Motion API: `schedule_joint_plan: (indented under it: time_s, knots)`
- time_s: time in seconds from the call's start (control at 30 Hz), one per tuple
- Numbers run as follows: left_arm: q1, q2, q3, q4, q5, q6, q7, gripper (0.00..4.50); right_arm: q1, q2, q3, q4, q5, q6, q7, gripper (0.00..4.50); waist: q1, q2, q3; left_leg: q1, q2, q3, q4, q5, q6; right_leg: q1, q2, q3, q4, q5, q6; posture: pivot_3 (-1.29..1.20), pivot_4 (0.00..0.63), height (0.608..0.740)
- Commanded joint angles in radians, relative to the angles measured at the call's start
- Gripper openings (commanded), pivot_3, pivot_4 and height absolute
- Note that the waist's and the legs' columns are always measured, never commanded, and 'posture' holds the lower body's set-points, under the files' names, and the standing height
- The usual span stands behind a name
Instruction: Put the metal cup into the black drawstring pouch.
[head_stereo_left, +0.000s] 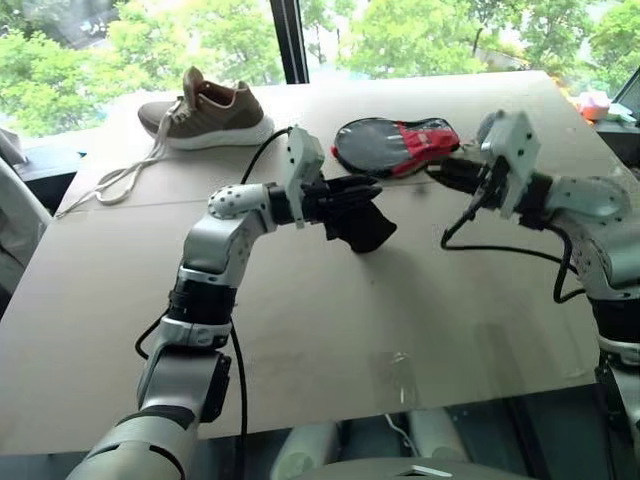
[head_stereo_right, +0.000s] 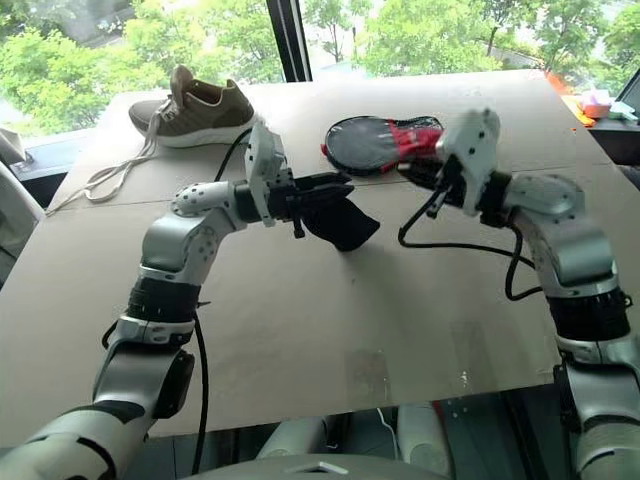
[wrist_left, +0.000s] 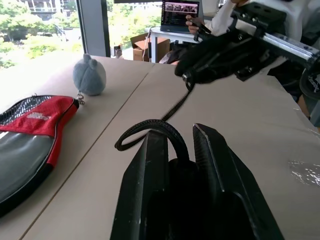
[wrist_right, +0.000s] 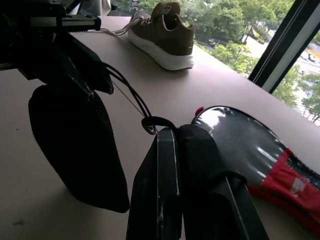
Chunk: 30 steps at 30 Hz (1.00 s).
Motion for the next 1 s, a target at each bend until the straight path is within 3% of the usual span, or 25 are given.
schedule_joint_plan:
  time_s: [0.03,0.1,0.13,0.2,0.37,0.43,0.6,0.77,1.0]
  knots:
    - [0.071,0.086,0.026,-0.137,-0.084,0.109,-0.055,1.98,0.096,-0.030,-0.029,-0.096,0.042,0.055,0.020,1.33,-0.003,0.000,0.000,0.001,0.000,0.001,0.000,0.000,0.000,0.000,0.000,0.000,0.001,0.000,0.000,0.00,0.150,0.740]
    - [0.111,0.121,0.037,-0.191,-0.115,0.157,-0.051,2.94,0.140,-0.045,-0.041,-0.117,0.053,0.068,0.032,2.28,-0.003,0.000,0.000,0.002,0.000,0.002,0.000,0.000,0.000,0.000,0.000,0.001,0.002,0.000,0.000,0.00,0.150,0.740]
    - [0.163,0.185,0.055,-0.204,-0.114,0.185,-0.066,3.37,0.170,-0.065,-0.063,-0.122,0.071,0.097,0.039,2.71,-0.002,0.000,0.000,0.002,0.000,0.002,0.000,0.000,0.000,0.000,0.000,0.001,0.002,0.000,0.000,0.00,0.150,0.740]
    - [0.253,0.301,0.080,-0.206,-0.090,0.200,-0.096,4.28,0.219,-0.097,-0.102,-0.129,0.105,0.136,0.055,2.73,-0.005,0.000,0.000,0.003,0.000,0.003,0.000,0.000,0.000,0.000,0.001,0.001,0.003,0.000,0.000,0.00,0.150,0.740]
    - [0.429,0.470,0.089,-0.209,-0.016,0.107,-0.140,4.28,0.291,-0.133,-0.136,-0.097,0.093,0.114,0.075,2.73,0.010,0.001,0.000,0.004,0.001,0.005,-0.002,0.000,0.000,0.000,0.001,0.002,0.002,0.000,0.000,0.00,0.150,0.740]
    - [0.478,0.480,0.131,-0.183,-0.018,0.090,-0.124,4.28,0.316,-0.122,-0.137,-0.069,0.062,0.052,0.080,2.73,0.022,0.001,0.000,0.005,0.001,0.005,-0.002,0.000,0.000,0.002,0.000,0.002,0.001,0.000,0.000,0.00,0.150,0.740]
    - [0.562,0.383,0.216,-0.105,0.026,-0.092,-0.012,4.28,0.400,-0.042,-0.195,-0.032,0.096,-0.078,0.113,2.73,0.050,0.001,0.000,0.005,0.002,0.003,-0.003,-0.001,0.000,0.004,0.000,0.001,-0.002,0.000,0.000,0.00,0.150,0.740]
    - [0.689,0.303,0.232,-0.082,0.117,-0.283,0.086,4.28,0.508,-0.059,-0.240,0.055,0.057,-0.276,0.242,2.73,0.050,0.001,0.000,0.005,0.001,0.004,-0.003,-0.002,0.002,0.006,0.000,0.001,-0.007,0.000,0.000,0.00,0.150,0.740]
    - [0.738,0.273,0.245,-0.075,0.103,-0.359,0.087,4.28,0.520,-0.075,-0.290,0.211,0.054,-0.446,0.365,2.73,0.049,0.001,0.000,0.018,0.002,0.005,-0.007,-0.006,0.007,0.016,0.000,0.002,-0.006,0.000,0.000,0.00,0.150,0.740]
